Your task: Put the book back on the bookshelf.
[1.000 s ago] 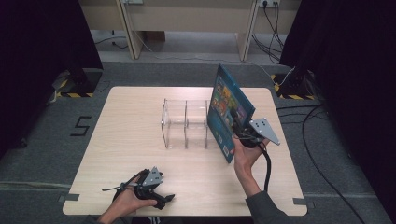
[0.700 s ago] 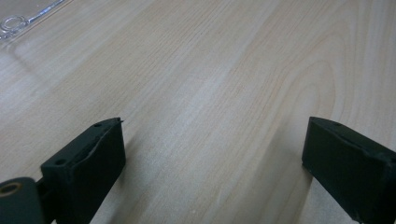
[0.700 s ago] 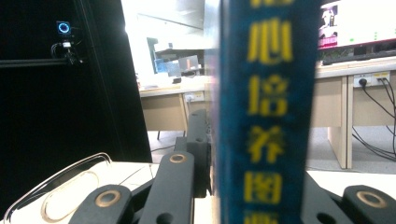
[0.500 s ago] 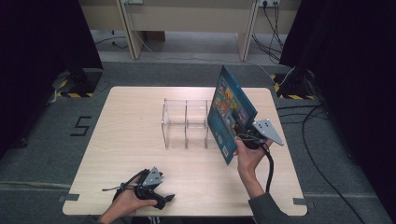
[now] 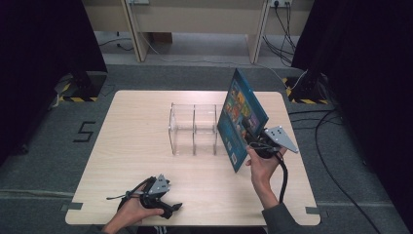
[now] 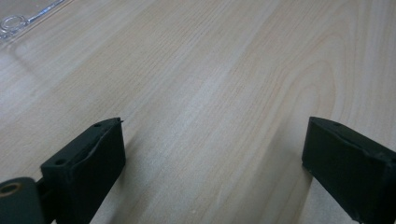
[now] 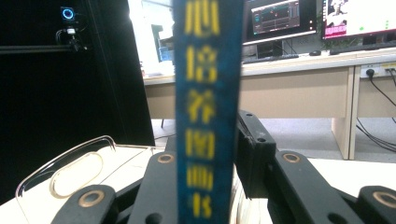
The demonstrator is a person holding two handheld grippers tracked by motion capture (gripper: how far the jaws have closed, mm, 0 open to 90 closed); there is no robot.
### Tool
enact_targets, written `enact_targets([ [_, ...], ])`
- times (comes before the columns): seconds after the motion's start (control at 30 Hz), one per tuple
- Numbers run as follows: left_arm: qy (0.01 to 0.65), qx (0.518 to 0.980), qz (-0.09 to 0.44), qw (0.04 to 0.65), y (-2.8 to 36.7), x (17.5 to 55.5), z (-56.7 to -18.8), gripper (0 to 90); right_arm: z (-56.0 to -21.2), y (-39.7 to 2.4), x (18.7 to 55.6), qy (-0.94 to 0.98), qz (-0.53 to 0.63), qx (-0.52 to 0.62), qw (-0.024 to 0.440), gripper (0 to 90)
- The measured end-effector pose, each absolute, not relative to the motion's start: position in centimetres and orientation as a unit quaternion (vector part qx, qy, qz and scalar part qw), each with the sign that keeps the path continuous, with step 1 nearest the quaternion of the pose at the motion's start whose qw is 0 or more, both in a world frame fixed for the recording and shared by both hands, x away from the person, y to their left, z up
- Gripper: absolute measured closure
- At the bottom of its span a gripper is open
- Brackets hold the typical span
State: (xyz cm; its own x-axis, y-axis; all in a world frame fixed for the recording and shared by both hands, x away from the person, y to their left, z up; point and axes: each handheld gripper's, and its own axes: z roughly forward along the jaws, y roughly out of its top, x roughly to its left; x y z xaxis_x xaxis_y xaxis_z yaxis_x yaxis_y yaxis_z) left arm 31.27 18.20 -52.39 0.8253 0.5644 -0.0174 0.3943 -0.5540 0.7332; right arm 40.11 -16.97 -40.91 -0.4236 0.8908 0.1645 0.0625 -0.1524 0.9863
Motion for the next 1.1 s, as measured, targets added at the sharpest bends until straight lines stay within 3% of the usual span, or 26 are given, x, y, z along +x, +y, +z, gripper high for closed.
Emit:
enact_targets([
  [0.53, 0.274, 0.874, 0.111, 0.385, 18.2, 31.3, -52.4, 4.9, -41.3, -17.6, 39.5, 0.575, 0.625, 0.425, 0.314, 66.7],
  [1.1, 0.273, 0.875, 0.110, 0.385, 18.2, 31.3, -52.4, 4.0, -41.5, -18.3, 38.0, 0.581, 0.631, 0.427, 0.286, 51.4],
])
